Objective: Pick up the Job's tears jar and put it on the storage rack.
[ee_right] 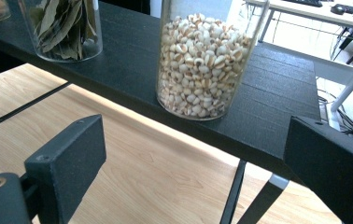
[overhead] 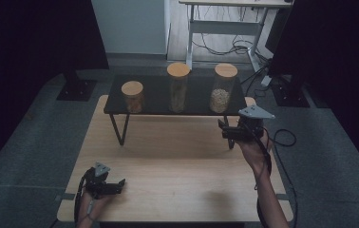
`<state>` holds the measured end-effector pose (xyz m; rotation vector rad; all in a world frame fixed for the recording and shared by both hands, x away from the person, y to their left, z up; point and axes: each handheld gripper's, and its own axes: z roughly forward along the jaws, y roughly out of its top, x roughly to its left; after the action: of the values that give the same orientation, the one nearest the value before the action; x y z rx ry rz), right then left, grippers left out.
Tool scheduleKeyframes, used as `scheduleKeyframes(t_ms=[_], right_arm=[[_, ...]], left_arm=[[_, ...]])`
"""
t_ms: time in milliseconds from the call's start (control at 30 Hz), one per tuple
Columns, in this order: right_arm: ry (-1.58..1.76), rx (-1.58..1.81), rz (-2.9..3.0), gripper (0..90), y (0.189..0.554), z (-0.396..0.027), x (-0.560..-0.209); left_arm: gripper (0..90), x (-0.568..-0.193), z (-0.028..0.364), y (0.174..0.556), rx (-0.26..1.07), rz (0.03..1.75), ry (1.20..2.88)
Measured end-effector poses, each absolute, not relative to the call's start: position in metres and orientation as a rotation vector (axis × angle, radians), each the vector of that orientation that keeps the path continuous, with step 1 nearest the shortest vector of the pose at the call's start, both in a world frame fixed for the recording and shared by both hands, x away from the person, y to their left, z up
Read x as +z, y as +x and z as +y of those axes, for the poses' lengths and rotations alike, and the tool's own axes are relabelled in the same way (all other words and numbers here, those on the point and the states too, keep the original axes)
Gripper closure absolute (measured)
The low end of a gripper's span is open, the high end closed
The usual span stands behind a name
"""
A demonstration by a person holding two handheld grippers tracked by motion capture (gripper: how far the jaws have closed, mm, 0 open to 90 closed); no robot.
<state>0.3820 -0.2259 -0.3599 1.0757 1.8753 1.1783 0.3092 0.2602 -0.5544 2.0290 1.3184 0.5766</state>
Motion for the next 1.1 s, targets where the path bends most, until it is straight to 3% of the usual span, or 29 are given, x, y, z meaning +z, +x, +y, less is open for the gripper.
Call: scheduleKeyframes(t_ms=[1100], right_arm=[[1.108, 1.174, 1.890, 5.5, 0.363, -0.237, -0.387]], left_arm=[[2.1, -0.554, 0.260, 0.309, 0.573, 1.320, 2.035]])
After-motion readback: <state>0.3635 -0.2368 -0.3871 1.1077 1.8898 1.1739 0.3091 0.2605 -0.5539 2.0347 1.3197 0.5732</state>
